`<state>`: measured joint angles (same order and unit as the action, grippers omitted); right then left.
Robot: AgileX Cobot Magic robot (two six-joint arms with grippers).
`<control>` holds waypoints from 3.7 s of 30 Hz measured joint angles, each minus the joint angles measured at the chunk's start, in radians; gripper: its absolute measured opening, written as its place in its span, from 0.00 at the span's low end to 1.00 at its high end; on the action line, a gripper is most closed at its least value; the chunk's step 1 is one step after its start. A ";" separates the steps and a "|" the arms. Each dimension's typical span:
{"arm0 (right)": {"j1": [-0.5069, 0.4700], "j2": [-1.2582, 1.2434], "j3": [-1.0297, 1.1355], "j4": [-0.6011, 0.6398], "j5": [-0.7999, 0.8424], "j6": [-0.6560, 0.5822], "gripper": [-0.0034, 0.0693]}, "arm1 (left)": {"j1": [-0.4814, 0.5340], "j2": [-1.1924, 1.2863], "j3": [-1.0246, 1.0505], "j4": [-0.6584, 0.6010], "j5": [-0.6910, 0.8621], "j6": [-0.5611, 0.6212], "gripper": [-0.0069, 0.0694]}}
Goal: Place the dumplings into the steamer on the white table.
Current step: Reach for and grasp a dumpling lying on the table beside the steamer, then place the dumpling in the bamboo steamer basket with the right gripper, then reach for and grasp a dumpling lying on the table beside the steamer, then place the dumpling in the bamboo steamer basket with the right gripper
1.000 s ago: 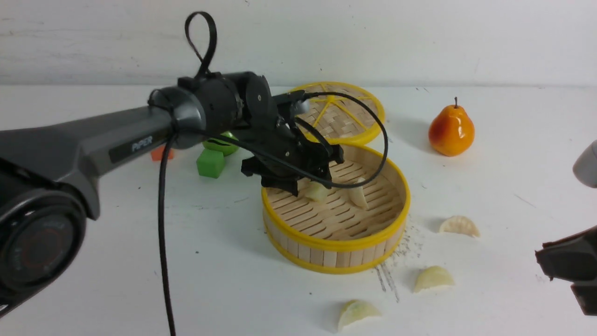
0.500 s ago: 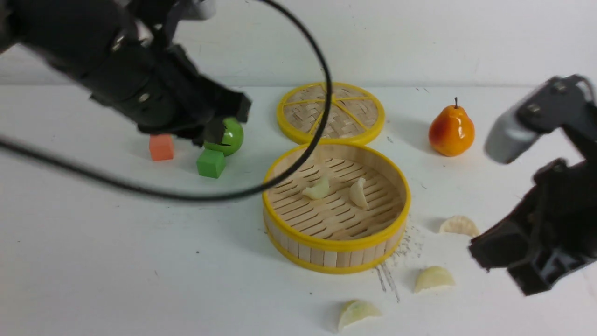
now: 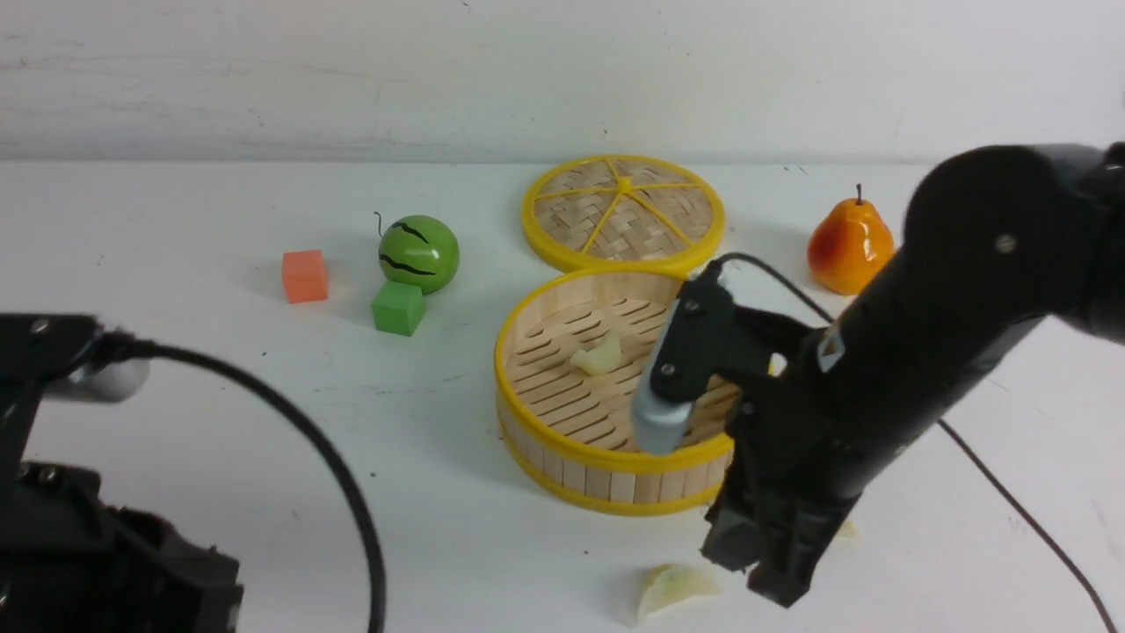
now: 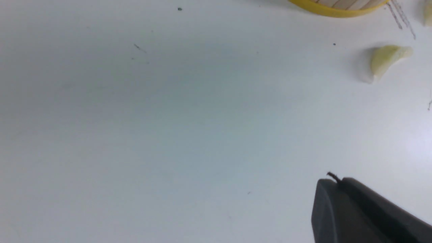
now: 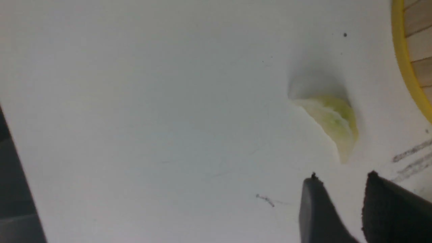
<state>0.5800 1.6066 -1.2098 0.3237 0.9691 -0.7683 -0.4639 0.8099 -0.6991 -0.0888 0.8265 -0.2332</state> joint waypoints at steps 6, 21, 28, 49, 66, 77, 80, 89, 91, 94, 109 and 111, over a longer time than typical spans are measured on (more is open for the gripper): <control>0.000 0.145 -0.002 -0.050 -0.092 -0.196 0.73 | 0.000 -0.126 0.075 0.000 0.012 0.000 0.07; 0.000 0.303 -0.009 -0.089 -0.229 -0.222 0.34 | 0.000 -0.180 0.140 0.000 -0.015 0.000 0.07; 0.000 0.287 -0.049 -0.091 -0.170 -0.144 0.27 | 0.000 -0.180 0.140 0.000 -0.039 0.000 0.07; 0.000 0.497 -0.442 -0.258 -0.246 0.593 0.27 | 0.000 -0.180 0.141 0.001 -0.057 0.000 0.07; -0.005 0.335 -0.544 -0.434 0.134 0.731 0.78 | 0.000 -0.180 0.141 0.012 -0.023 0.000 0.07; -0.188 0.098 -0.130 -0.349 0.108 0.408 0.81 | 0.000 -0.180 0.141 0.015 -0.038 0.000 0.07; -0.202 0.111 -0.024 -0.306 -0.012 0.233 0.80 | 0.000 -0.180 0.141 0.016 -0.038 0.000 0.07; -0.202 0.228 0.041 -0.290 -0.200 -0.064 0.80 | 0.000 -0.180 0.170 0.015 -0.053 0.000 0.07; -0.202 0.248 0.041 -0.291 -0.207 -0.069 0.80 | 0.000 -0.180 0.175 0.015 -0.052 0.000 0.07; -0.202 0.271 0.041 -0.295 -0.212 -0.069 0.74 | 0.000 -0.180 0.178 0.020 -0.058 0.000 0.07; -0.201 0.204 -0.232 -0.169 -0.006 0.112 0.38 | 0.000 -0.180 0.180 0.026 -0.072 0.000 0.07; -0.191 0.215 -0.312 -0.150 0.007 0.218 0.38 | 0.000 -0.180 0.180 0.027 -0.077 0.000 0.07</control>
<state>0.3895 1.8215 -1.5215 0.1737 0.9761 -0.5503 -0.4639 0.6303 -0.5189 -0.0619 0.7491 -0.2332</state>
